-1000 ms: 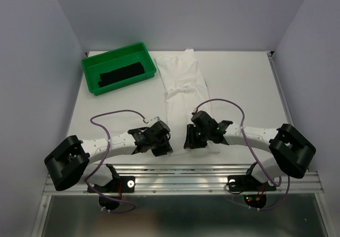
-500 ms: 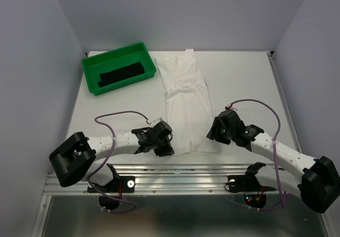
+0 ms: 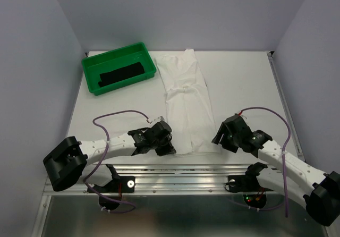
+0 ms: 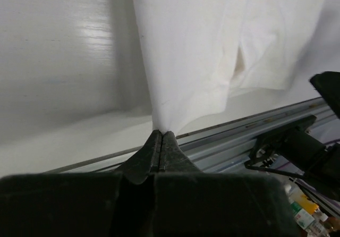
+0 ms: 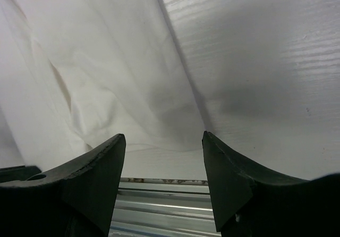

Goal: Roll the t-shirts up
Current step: Roll the T-shirt to the center of the board.

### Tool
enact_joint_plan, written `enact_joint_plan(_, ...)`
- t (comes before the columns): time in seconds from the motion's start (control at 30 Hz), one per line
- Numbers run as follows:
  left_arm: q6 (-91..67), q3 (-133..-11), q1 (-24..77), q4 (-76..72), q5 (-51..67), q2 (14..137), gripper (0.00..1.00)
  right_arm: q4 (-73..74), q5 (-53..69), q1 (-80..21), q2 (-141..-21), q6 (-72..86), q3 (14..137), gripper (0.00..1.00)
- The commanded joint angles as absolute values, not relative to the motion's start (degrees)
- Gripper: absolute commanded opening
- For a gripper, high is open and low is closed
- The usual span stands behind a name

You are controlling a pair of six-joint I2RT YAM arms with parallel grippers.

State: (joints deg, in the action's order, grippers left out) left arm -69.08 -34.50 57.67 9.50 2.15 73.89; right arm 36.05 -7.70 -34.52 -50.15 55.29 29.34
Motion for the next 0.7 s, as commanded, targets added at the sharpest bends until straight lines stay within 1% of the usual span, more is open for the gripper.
enact_joint_plan(0.0, -70.1, -34.5, 58.1, 11.2, 0.6, 69.5, 0.00, 37.4, -5.5, -34.3, -51.1, 54.4, 27.2, 0.65)
enact_joint_plan(0.1, -69.9, -34.7, 58.3, 11.5, 0.6, 69.6, 0.00, 36.9, -4.1, -34.3, -52.4, 55.3, 25.8, 0.63)
enact_joint_plan(0.23, -69.8, -35.1, 58.6, 11.5, 0.6, 70.7, 0.00, 35.0, -4.2, -34.3, -50.0, 55.9, 23.5, 0.61)
enact_joint_plan(0.4, -70.0, -35.4, 59.2, 11.5, 0.6, 71.4, 0.00, 35.3, -6.8, -34.3, -48.9, 56.1, 24.1, 0.59)
enact_joint_plan(0.53, -70.2, -35.3, 59.6, 11.8, 0.6, 70.9, 0.00, 35.2, -7.9, -34.3, -49.2, 55.6, 24.5, 0.57)
enact_joint_plan(0.57, -70.2, -35.2, 59.6, 11.9, -1.2, 70.8, 0.00, 35.1, -8.0, -34.3, -49.6, 55.5, 24.6, 0.55)
enact_joint_plan(0.67, -70.2, -35.2, 59.5, 12.0, -1.2, 70.9, 0.00, 34.5, -8.1, -34.3, -50.3, 55.0, 24.8, 0.50)
